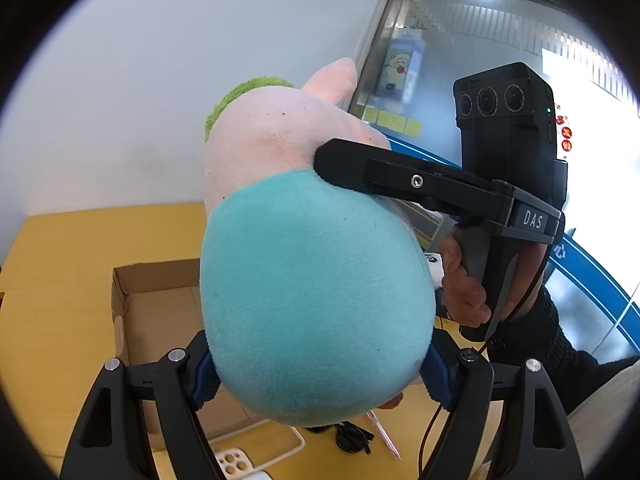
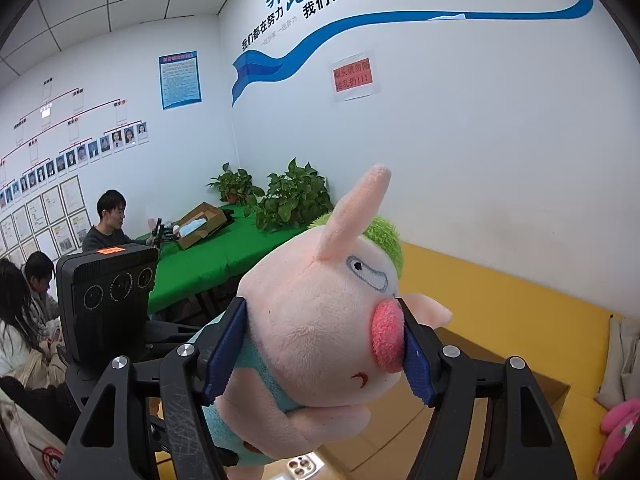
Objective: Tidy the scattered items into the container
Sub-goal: 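Carry the held pig plush with both tools over the cardboard box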
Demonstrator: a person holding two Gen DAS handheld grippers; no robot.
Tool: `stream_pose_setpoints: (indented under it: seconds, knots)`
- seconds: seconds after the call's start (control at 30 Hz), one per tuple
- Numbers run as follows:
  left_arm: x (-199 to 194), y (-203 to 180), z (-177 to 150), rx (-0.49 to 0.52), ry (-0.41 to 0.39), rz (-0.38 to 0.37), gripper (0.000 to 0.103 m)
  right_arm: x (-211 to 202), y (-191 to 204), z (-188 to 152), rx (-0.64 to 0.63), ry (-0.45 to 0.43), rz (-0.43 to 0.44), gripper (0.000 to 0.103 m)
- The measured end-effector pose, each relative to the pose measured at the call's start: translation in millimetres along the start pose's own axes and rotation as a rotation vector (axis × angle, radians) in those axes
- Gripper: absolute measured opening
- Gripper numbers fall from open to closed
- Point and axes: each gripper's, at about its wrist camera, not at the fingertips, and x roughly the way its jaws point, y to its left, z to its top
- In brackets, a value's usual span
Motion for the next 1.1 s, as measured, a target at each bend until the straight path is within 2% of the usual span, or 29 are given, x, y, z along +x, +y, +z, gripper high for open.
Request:
stream_pose_setpoints:
  seconds: [0.27, 0.5, 0.7, 0.9, 1.1]
  knots:
    - [30, 51, 21, -0.058, 0.028, 0.006, 0.079, 63, -53, 23, 0.051, 0.031, 0.02, 0.074]
    - [70, 109, 20, -0.145, 0.101, 0.006, 0.079, 136, -108, 10, 0.121, 0.099, 0.047, 0.073]
    - [125, 166, -3, -0.239, 0.185, -0.016, 0.079, 207, -161, -23, 0.195, 0.174, 0.058, 0.073]
    - [174, 209, -38, -0.342, 0.277, -0.018, 0.079, 261, -210, -74, 0.273, 0.227, 0.072, 0.072]
    - [200, 228, -67, -0.418, 0.363, 0.044, 0.079, 296, -237, -119, 0.319, 0.239, 0.111, 0.072]
